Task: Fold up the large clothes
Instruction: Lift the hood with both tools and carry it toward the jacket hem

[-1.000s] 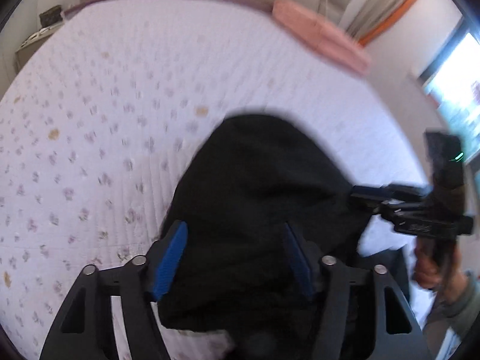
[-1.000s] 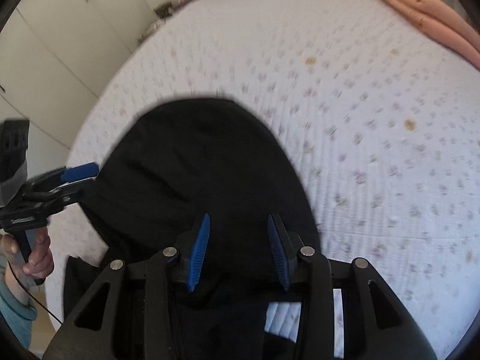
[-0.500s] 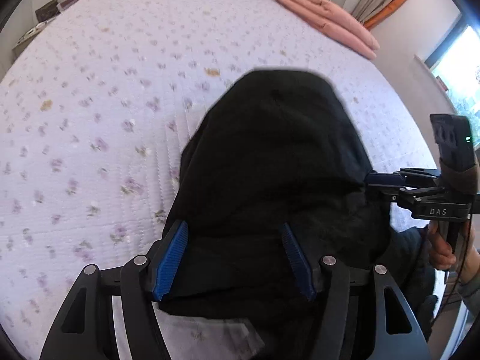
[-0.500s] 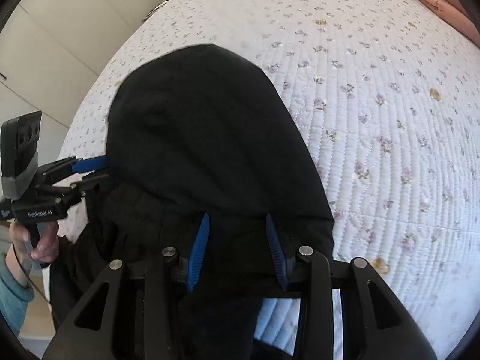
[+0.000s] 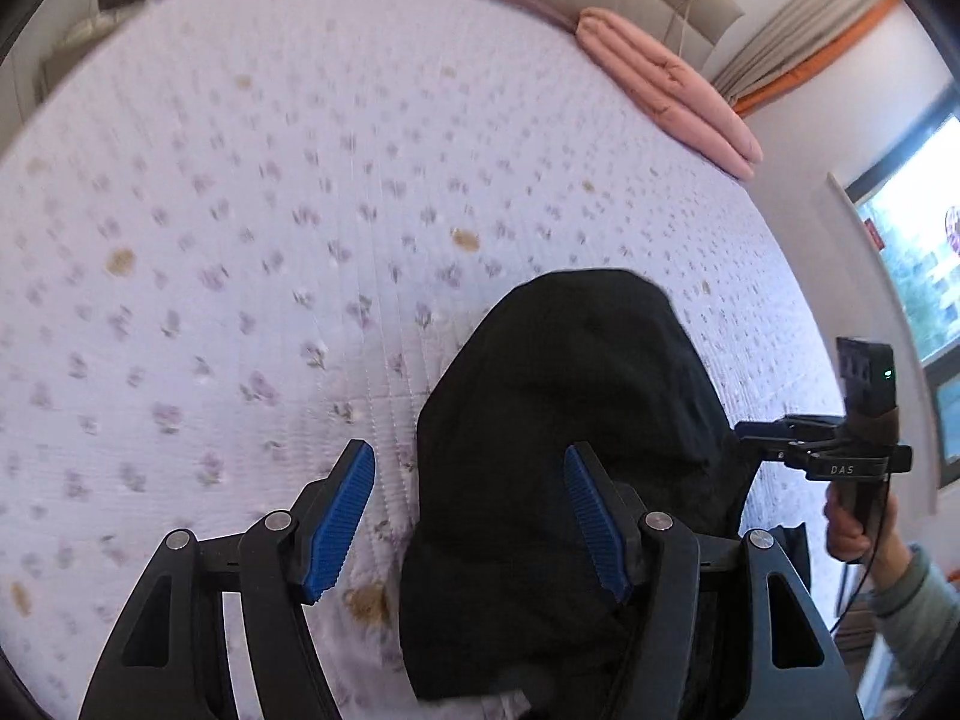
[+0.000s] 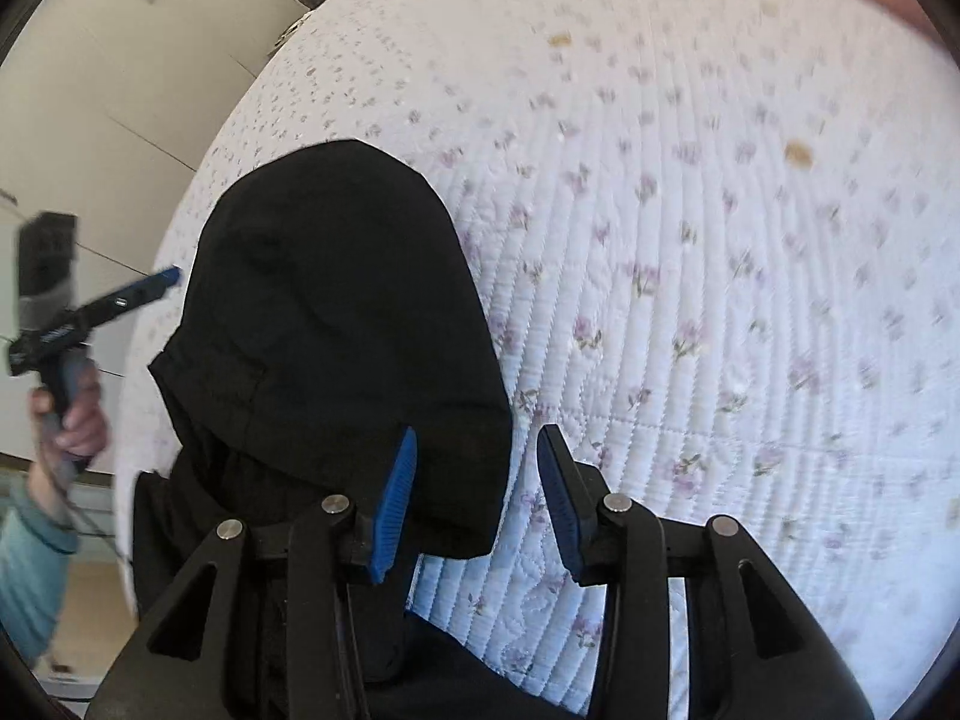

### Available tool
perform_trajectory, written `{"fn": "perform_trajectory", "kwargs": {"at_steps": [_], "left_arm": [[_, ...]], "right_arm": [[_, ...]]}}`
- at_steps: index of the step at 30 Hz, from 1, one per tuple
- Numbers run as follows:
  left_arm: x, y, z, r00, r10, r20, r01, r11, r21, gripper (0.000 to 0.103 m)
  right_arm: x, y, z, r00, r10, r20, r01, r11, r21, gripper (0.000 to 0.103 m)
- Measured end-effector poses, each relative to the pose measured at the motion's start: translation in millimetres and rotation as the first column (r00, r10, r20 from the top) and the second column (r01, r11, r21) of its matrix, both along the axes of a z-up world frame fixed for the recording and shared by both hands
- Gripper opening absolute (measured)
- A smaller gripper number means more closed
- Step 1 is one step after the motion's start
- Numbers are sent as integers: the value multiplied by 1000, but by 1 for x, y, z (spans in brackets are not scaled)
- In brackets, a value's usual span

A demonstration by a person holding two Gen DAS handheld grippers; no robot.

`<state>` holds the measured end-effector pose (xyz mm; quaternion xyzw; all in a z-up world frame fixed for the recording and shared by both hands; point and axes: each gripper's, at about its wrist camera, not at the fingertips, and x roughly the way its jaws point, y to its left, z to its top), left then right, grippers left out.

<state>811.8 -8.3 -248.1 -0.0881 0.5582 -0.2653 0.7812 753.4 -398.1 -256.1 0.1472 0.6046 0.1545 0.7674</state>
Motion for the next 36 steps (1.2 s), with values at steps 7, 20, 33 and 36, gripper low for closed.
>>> {"fn": "perform_trajectory", "kwargs": {"at_steps": [7, 20, 33, 36], "left_arm": [[3, -23, -28, 995, -63, -84, 53, 993, -107, 67], [-11, -61, -22, 991, -132, 33, 132, 991, -5, 19], [-112, -53, 91, 946, -147, 288, 150, 989, 11, 14], [-150, -48, 117, 927, -156, 342, 159, 987, 20, 14]], "right_arm": [[19, -7, -34, 997, 29, -68, -11, 969, 247, 46], [36, 24, -13, 992, 125, 4, -123, 973, 195, 32], [-50, 41, 103, 960, 119, 252, -133, 991, 36, 19], [-94, 45, 137, 940, 126, 316, -131, 991, -5, 18]]}}
